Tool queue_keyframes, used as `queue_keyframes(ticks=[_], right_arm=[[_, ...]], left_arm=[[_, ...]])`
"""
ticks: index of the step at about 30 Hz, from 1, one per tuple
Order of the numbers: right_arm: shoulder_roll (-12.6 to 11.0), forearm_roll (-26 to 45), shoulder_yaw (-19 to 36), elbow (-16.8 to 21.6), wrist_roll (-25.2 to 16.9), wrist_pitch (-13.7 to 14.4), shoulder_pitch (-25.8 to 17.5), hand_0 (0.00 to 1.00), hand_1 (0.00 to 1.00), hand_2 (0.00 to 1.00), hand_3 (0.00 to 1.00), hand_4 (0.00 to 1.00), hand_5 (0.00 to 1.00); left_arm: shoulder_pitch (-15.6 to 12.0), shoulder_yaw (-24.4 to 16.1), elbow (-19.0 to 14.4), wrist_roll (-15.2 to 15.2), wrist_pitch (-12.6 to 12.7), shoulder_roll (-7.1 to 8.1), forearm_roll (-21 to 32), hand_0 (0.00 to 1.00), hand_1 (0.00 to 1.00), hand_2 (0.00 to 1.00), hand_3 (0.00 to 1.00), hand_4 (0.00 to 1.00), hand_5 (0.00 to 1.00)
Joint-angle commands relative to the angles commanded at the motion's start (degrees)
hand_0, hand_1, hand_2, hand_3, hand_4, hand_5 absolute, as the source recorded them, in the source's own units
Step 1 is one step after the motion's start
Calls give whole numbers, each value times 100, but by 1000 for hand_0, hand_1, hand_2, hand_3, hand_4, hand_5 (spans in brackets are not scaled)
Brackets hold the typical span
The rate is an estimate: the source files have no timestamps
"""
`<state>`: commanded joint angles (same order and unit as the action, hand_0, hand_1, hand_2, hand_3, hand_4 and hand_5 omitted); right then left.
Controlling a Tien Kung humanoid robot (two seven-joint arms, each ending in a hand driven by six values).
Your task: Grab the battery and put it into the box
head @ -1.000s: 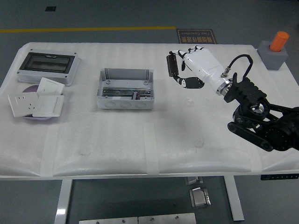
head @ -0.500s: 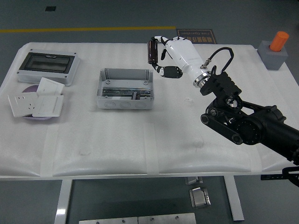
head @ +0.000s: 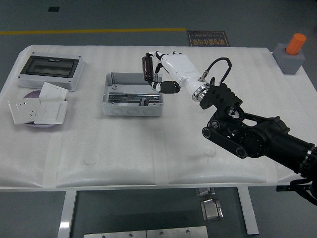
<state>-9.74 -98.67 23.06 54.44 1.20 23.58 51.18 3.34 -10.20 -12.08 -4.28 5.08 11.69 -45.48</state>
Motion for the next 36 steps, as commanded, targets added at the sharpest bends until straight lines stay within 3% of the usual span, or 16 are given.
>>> queue_keyframes(ticks=[1,6,7,12,13,25,29,36], right_arm=[[12,0,-13,-14,9,-57,10,866,739,699,659,531,454],[68,4,-21,-108,84,-271,61,866,739,699,659,531,454],[77,5,-23,-127,91,-285,72,981,852,822,884,870,605],[126,40,-65,-271,120,-306,143,981,852,822,884,870,605],[133,55,-74,-305,122,-306,156,998,944,941,998,998,739],[125,139,-94,-478,133,-268,214,998,955,948,998,998,761],[-93,32,134,-194,152,-241,219,998,955,948,998,998,761],[-738,-179,900,595,255,-206,-93,998,948,937,998,998,764]], left_arm=[[1,-16,2,-5,-5,3,-11,595,618,444,614,474,547],[17,-59,8,-15,-19,22,-41,595,618,444,614,474,547],[21,-59,7,-14,-19,25,-40,595,617,444,614,473,546],[44,-70,4,-15,-26,31,-59,595,617,444,614,473,546],[48,-72,3,-16,-27,31,-61,596,617,444,613,471,545],[92,-42,-6,9,-17,30,-33,595,617,441,610,460,537],[72,-50,0,8,-14,26,-28,595,617,441,610,460,537],[-15,16,15,3,-1,18,92,595,616,439,610,457,536]])
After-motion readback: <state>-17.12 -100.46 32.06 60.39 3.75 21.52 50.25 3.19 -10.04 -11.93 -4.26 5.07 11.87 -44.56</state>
